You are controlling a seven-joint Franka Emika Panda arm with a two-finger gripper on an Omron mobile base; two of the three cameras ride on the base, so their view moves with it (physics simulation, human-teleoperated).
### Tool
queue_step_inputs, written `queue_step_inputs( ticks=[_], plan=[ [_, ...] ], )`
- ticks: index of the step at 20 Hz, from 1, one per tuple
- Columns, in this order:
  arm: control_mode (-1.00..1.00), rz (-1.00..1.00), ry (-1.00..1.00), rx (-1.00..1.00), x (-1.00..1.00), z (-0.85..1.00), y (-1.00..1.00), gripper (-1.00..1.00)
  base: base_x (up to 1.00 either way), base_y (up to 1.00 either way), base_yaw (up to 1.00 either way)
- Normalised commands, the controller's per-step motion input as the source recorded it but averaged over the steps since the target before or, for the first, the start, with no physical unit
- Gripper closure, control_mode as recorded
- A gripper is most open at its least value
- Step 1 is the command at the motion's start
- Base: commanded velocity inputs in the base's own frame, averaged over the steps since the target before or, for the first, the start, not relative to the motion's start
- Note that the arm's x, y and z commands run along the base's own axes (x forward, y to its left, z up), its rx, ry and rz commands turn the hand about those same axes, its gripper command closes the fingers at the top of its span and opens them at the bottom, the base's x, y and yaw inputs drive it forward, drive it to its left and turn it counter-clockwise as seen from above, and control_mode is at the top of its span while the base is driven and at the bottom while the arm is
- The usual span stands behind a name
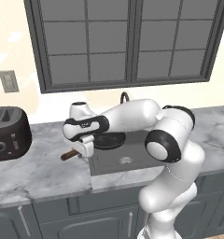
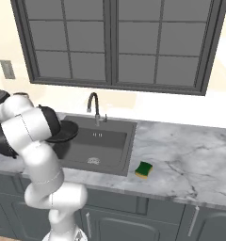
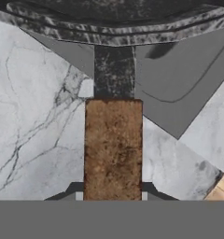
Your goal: Pick the pan and sponge and place them into the sink. Then turn on the water.
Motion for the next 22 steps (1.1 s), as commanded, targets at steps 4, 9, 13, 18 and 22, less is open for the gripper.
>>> queue_step_inputs(
  ticks=[4, 9, 13, 18, 22],
  plan=[
    [-1.0, -0.14, 0.03, 0.0, 0.0, 0.0, -0.34, 1.0, 0.0, 0.0, 0.0],
    [-1.0, -0.13, 0.03, 0.0, 0.0, 0.0, -0.34, 1.0, 0.0, 0.0, 0.0],
    [-1.0, -0.1, 0.02, 0.0, 0.0, 0.0, -0.31, 1.0, 0.0, 0.0, 0.0],
    [-1.0, -0.06, 0.0, 0.01, 0.02, -0.04, -0.23, 1.0, 0.0, 0.0, 0.0],
    [-1.0, -0.03, 0.02, 0.04, 0.08, -0.08, -0.17, 1.0, 0.0, 0.0, 0.0]
  ],
)
